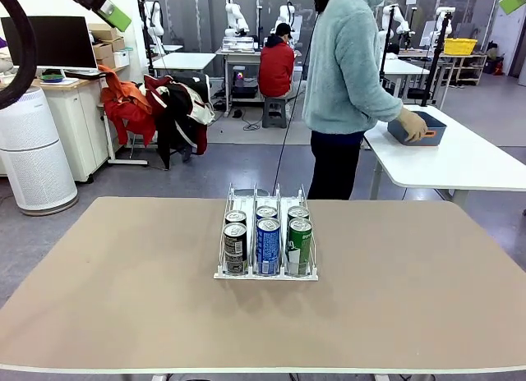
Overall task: Fill the beverage cans into the dispenser.
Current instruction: Pick up the Ionic drink handed by the human.
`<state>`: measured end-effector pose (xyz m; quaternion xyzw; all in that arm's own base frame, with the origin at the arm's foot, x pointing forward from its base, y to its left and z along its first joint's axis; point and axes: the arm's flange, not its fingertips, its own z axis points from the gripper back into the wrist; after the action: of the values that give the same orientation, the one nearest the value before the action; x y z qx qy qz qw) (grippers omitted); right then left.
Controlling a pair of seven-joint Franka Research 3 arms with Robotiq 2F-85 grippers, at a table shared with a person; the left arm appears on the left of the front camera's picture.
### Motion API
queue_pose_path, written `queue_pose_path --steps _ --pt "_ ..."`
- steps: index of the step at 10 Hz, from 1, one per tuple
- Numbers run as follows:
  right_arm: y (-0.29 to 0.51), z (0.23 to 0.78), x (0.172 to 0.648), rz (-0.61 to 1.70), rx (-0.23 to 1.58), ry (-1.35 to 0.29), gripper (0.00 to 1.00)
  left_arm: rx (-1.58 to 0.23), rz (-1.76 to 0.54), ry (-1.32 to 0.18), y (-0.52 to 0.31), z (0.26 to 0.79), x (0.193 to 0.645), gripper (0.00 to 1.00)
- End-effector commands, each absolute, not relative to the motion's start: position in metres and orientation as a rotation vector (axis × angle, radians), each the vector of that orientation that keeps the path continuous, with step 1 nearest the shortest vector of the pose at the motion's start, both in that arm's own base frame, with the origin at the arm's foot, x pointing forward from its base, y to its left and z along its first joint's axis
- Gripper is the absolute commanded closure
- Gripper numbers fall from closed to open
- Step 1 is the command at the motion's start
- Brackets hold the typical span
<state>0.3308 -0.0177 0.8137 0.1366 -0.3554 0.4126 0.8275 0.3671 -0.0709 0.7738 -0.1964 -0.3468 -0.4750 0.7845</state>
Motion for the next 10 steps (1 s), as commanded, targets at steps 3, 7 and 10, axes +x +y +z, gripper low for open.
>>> queue_pose_path --steps 3,7,10 --pt "-0.0183 0.8128 0.3300 0.875 0.297 -0.749 0.00 -0.418 -1.024 -0.747 -0.0707 0.7720 0.3674 0.00" --pt "-0.0183 0.8128 0.3300 0.875 0.297 -0.749 0.00 -0.418 -1.024 -0.747 -0.0707 0.7720 0.3674 0.00" --pt "-0.0183 0.8128 0.3300 0.875 0.297 -0.749 0.00 -0.418 -1.024 -0.747 -0.0707 0.7720 0.3674 0.00"
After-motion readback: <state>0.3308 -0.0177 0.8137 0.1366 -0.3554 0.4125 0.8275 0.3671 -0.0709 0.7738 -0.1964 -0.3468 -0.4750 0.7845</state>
